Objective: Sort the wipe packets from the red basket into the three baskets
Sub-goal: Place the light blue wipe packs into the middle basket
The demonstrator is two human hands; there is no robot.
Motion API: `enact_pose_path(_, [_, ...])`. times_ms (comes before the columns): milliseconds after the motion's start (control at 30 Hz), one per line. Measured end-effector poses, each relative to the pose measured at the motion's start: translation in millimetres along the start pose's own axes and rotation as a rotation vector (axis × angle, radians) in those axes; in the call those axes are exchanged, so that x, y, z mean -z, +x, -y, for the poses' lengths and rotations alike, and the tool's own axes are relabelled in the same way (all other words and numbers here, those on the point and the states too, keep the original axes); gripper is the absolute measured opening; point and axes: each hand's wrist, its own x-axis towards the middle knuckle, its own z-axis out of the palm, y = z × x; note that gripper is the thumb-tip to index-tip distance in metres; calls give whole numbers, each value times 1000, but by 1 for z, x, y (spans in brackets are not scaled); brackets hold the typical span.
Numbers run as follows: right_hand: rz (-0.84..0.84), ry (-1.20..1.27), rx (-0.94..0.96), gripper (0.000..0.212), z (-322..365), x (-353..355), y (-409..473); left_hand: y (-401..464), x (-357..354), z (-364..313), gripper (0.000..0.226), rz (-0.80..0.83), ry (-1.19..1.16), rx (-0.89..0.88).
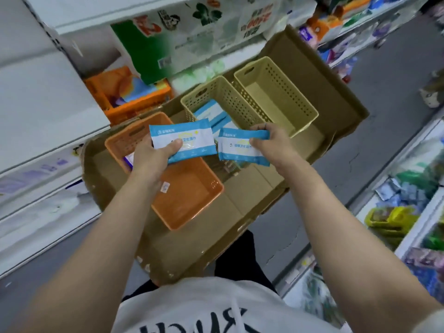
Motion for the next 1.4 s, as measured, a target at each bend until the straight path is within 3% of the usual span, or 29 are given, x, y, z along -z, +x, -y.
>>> enact_pose_path(200, [160, -279, 157, 13, 4, 1, 115, 22, -32, 2, 45, -249, -82, 14])
enact_pose_path(333, [349, -468, 249, 32, 9, -9, 171, 29, -67, 6, 35, -388, -205, 6])
enact_pose_path(467, [527, -604, 329, 32, 5, -30, 210, 34, -90, 20, 34, -508, -299, 18])
enact_pose_path(667, [603, -833, 541, 31, -19, -60, 236, 25, -101, 27, 38, -616, -322, 46])
enact_pose_path(900, [510, -927, 714, 31, -27, -66, 239, 29, -109, 24, 41, -593, -312, 84])
enact_pose_path(967, [433, -754, 741, 24, -16, -61, 235, 36, -118, 22, 42, -543, -300, 109])
enact_pose_path(1033, [429, -469, 652, 20, 8, -51, 225, 43, -127, 17, 41, -485, -279, 113])
enact_pose_path(1100, [636, -290, 494, 21, 35, -35, 213, 50, -136, 11, 40, -416, -227, 110])
enact_pose_path(1200, [988, -493, 503, 32, 54, -17, 202, 58, -147, 5, 40, -353, -197, 86])
enact_pose_path(1400, [758, -864, 599, 40, 34, -5, 225, 65, -161, 21, 58, -507, 4, 68])
